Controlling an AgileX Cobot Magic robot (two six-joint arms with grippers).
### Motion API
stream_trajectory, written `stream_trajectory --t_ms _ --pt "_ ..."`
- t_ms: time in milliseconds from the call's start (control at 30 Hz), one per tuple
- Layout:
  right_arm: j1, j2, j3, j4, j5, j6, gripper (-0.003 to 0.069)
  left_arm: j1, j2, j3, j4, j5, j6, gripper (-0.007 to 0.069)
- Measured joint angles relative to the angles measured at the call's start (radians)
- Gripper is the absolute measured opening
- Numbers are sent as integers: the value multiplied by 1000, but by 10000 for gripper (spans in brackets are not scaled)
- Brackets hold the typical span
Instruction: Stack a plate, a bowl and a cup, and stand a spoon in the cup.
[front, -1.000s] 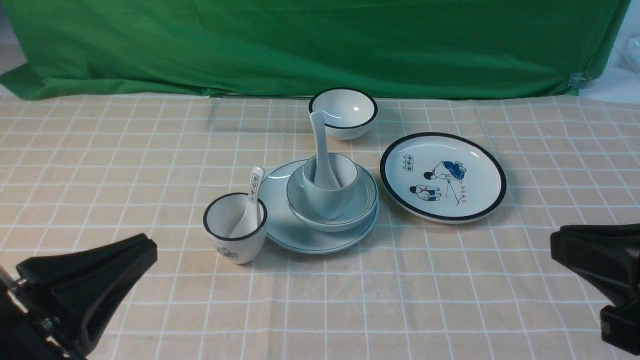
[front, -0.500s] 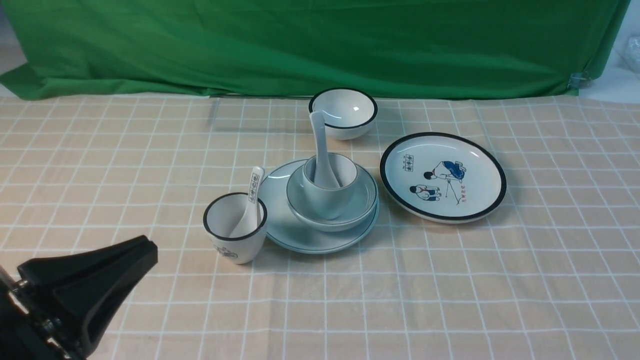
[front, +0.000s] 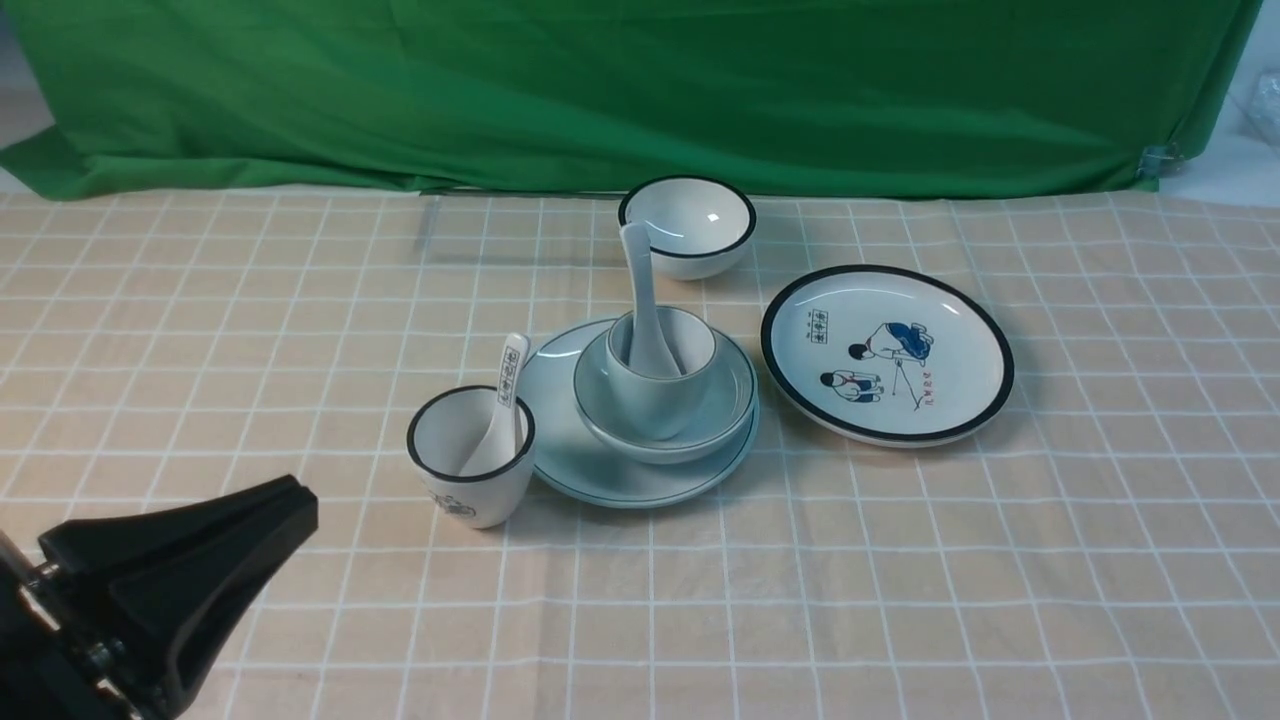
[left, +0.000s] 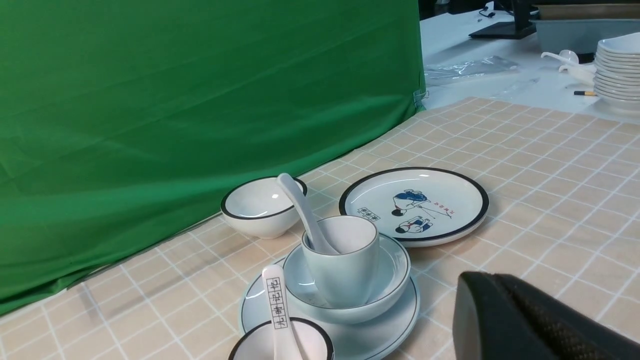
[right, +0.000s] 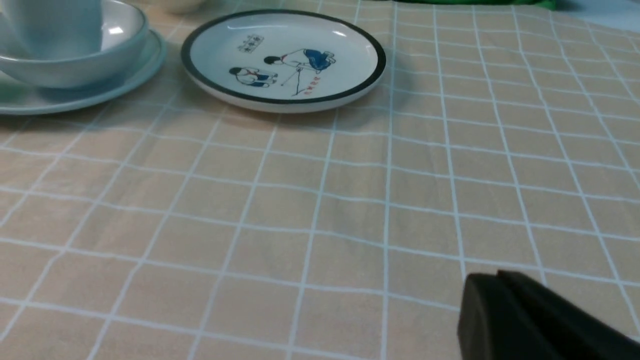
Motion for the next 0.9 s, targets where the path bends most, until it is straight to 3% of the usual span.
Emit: stream_trajectory --t_ms 633,733,900 --pt "0 -1 0 1 -4 0 74 13 -19 0 0 1 0 1" --pt "0 -1 0 1 -6 0 79 70 -49 0 -1 1 0 1" --pt "0 -1 0 1 -7 0 91 335 -183 0 -5 -2 -7 1"
